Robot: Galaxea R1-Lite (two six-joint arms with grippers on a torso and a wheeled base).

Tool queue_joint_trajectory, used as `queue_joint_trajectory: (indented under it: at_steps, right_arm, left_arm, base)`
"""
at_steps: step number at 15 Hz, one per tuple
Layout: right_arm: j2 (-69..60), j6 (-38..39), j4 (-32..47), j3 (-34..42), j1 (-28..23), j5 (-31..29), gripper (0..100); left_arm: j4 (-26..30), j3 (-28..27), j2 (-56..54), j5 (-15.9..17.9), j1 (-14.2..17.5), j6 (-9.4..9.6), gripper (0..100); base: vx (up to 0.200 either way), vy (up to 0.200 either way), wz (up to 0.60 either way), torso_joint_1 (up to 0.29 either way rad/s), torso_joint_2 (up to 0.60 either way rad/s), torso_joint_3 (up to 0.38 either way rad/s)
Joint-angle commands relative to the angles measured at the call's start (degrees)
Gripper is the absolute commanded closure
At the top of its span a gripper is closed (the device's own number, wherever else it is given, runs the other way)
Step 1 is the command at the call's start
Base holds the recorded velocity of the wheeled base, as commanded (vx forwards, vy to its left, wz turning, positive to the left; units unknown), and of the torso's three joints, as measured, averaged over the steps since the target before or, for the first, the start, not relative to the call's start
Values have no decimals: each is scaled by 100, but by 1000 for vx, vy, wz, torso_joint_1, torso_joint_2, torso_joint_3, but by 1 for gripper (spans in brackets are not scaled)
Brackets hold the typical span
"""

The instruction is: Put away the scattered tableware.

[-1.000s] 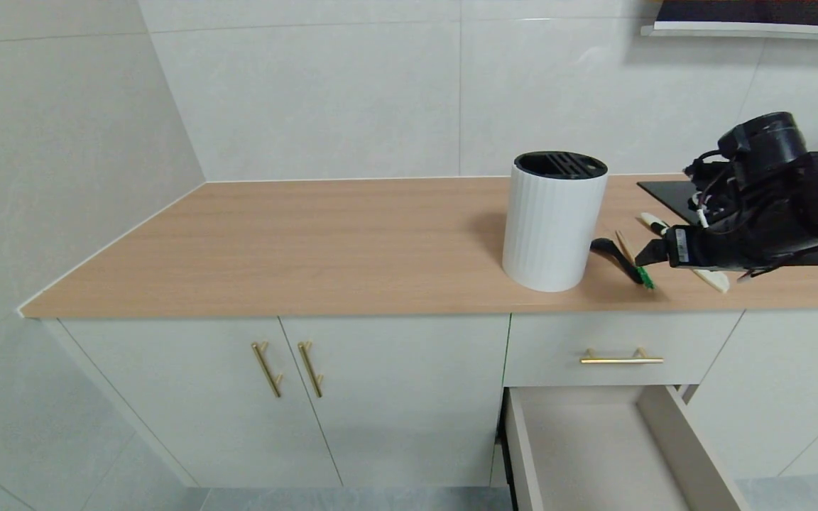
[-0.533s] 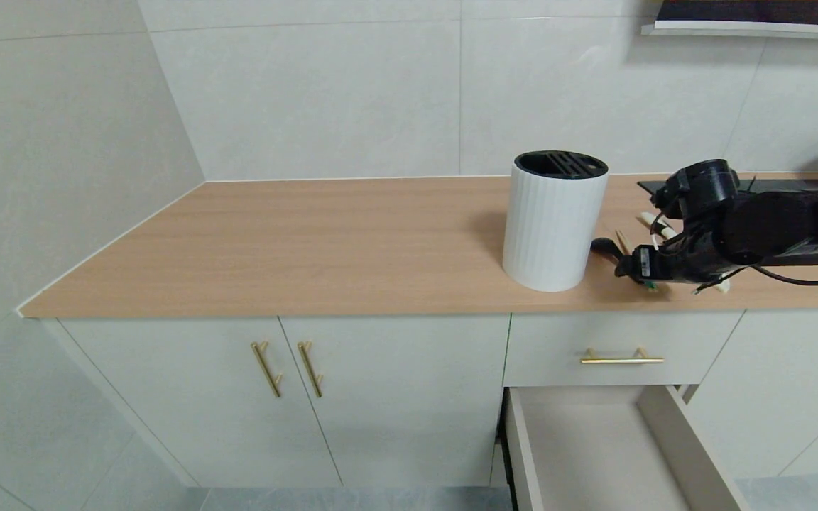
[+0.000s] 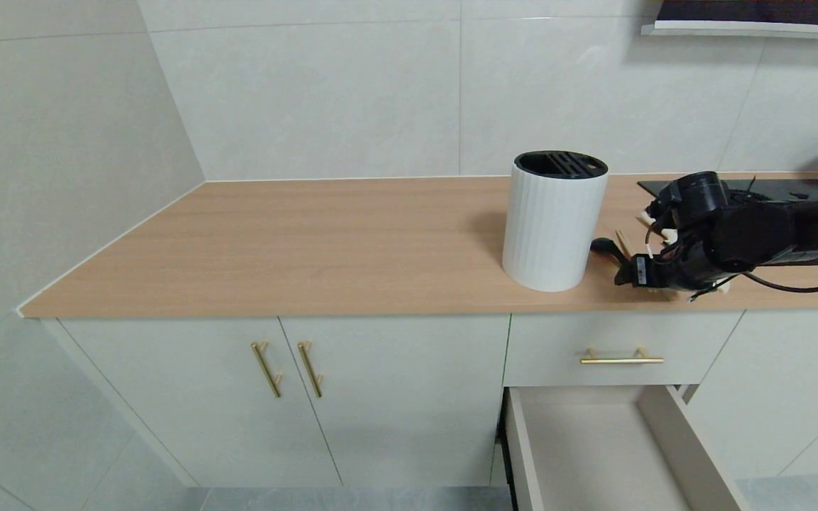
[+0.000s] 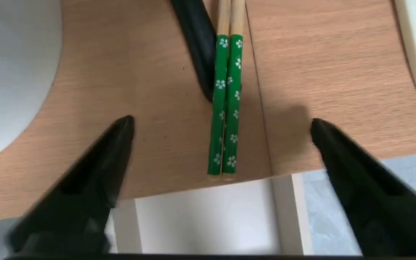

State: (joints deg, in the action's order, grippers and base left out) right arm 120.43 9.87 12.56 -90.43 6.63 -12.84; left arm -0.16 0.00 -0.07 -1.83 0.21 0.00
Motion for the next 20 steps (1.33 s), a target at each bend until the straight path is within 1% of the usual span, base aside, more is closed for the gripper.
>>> queue_joint_trajectory:
  at_steps: [1,5,10,13,15,16,17,18,19,20]
  right_arm:
    - [7,-3,1,-1,5,0,100]
    - [33,6,1,-1,5,0,100]
    - [-301,138,10,-1,-30,0,100]
    - [-1584,313,212,482,-101,167,100]
    - [-2481,410,370,1019,-101,537,100]
    - [-2639,401,388,1124,-109,633,100]
    - [-3210,384,581,1520,-109,879,100]
    - [-3447,384,792,1616,-109,906,100]
    - [-3773,375,1240,1678,-101,915,100]
    - [-4089,366,1706,1678,-101,1073,100]
  left_arm:
    - [-2,0,7,-2,6,0,0]
    - [-2,0,7,-2,6,0,0]
    - [-2,0,7,-2,6,0,0]
    - [-2,0,7,-2,6,0,0]
    - [-2,0,7,-2,6,0,0]
    - [-2,0,7,-2,6,0,0]
    - [-2,0,7,-2,6,0,0]
    - [-2,0,7,-2,6,0,0]
    - [-2,0,7,-2,6,0,0]
    - [-2,0,7,-2,6,0,0]
  base:
    - [0,0,0,0,0,0]
    - [0,0,0,0,0,0]
    - [0,0,0,0,0,0]
    - [0,0,0,0,0,0]
    - [0,0,0,0,0,0]
    - [0,0,0,0,0,0]
    - [0,0,0,0,0,0]
    - [0,0,0,0,0,0]
    - [0,0,0,0,0,0]
    - [0,0,0,0,0,0]
